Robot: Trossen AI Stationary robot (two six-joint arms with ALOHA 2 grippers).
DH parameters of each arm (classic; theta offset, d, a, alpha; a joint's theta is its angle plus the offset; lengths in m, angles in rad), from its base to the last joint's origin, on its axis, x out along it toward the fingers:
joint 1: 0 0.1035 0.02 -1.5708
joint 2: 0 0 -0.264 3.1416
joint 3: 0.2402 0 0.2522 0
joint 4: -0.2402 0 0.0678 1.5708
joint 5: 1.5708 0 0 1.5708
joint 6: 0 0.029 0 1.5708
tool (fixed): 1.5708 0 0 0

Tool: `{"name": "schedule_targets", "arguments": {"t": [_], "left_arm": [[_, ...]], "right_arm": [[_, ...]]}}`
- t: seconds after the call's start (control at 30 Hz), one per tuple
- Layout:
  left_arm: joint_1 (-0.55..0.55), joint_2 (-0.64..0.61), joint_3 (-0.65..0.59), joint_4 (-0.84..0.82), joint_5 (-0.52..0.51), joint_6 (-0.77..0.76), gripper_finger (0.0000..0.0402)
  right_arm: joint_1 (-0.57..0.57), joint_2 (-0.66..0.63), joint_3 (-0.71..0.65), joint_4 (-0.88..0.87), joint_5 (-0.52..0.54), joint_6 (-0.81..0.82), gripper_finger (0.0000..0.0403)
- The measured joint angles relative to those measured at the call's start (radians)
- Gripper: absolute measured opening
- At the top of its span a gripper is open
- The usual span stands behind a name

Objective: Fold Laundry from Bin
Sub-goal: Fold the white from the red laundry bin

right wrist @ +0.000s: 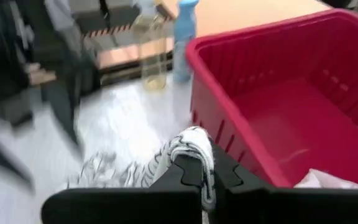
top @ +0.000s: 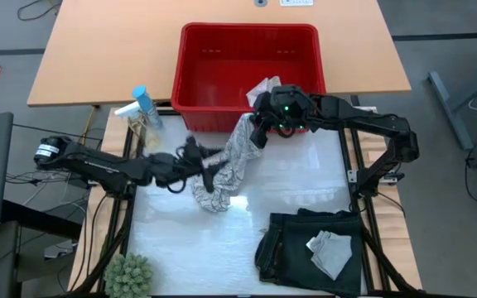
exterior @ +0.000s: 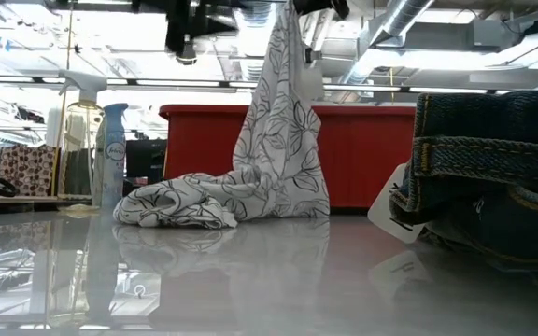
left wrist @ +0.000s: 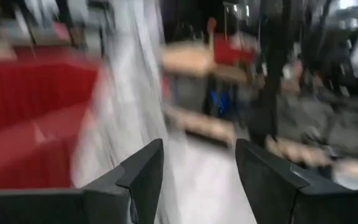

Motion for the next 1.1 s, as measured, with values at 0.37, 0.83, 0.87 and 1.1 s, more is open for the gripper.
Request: {"name": "schedule_targets", "arguments": {"t": [0.37, 0.83, 0.87, 1.1], "left_arm": [[0.226, -0.093, 0.374, -0.444, 0.429, 0.107, 0.019], [0.406, 0.139, 0.389, -0.427, 1.358, -0.357, 0.019], [0.401, 0.163, 0.389, -0.391, 1.405, -0.39, 0.019], [0.369, 0.258, 0.388, -0.217, 1.497, -0.496, 0.019]], "right_arm": [[0.133, -0.001, 0.0, -0.053, -0.27, -0.287, 0.0021], [0.273, -0.001, 0.0, 0.036, -0.314, -0.486, 0.0021], [0.273, -0.001, 0.0, 0.036, -0.314, -0.482, 0.0021], [0.27, -0.001, 0.0, 0.034, -0.311, -0.455, 0.0021]]}}
